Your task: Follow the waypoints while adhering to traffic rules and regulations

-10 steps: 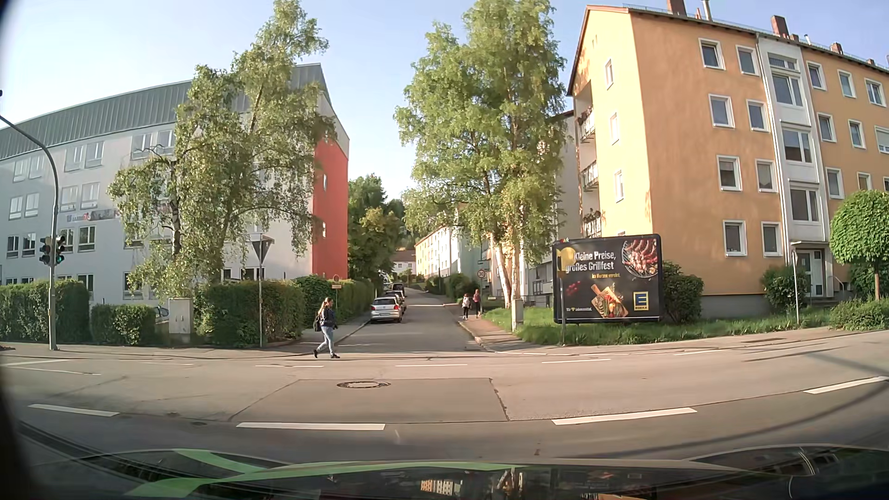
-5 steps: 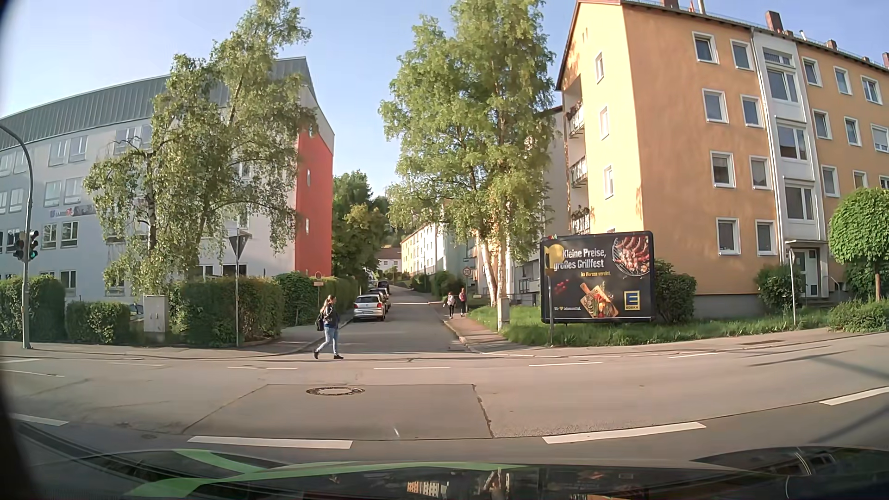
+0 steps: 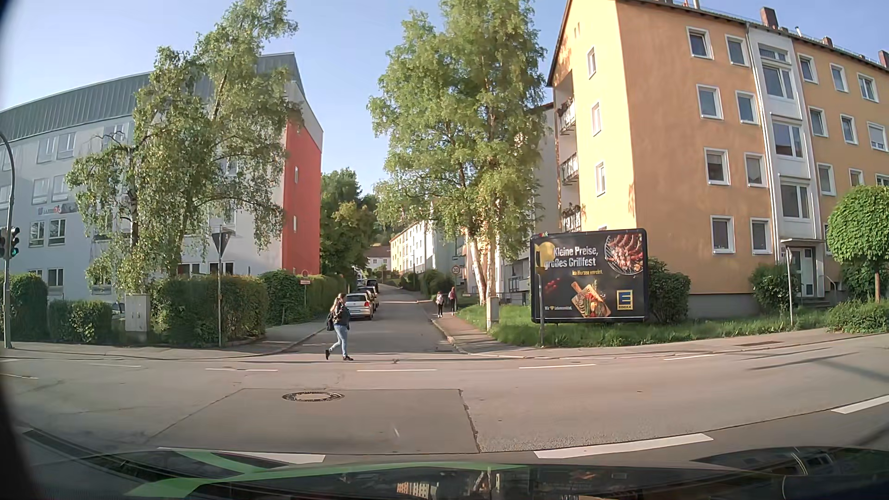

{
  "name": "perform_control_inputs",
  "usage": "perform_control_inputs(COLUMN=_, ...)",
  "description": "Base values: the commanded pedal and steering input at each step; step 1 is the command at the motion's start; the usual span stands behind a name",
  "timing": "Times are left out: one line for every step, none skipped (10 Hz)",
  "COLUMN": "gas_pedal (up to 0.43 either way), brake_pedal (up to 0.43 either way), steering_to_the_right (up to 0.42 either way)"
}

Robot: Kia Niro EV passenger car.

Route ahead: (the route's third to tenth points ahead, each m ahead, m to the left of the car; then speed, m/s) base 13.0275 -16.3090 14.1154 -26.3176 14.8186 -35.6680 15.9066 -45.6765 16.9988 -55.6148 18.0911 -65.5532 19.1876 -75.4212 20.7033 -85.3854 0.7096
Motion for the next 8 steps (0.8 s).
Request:
perform_control_inputs(gas_pedal=0.0, brake_pedal=0.091, steering_to_the_right=0.174)
perform_control_inputs(gas_pedal=0.0, brake_pedal=0.091, steering_to_the_right=0.174)
perform_control_inputs(gas_pedal=0.0, brake_pedal=0.091, steering_to_the_right=0.174)
perform_control_inputs(gas_pedal=0.0, brake_pedal=0.091, steering_to_the_right=0.175)
perform_control_inputs(gas_pedal=0.0, brake_pedal=0.091, steering_to_the_right=0.175)
perform_control_inputs(gas_pedal=0.0, brake_pedal=0.073, steering_to_the_right=0.175)
perform_control_inputs(gas_pedal=0.0, brake_pedal=0.055, steering_to_the_right=0.175)
perform_control_inputs(gas_pedal=0.0, brake_pedal=0.055, steering_to_the_right=0.176)
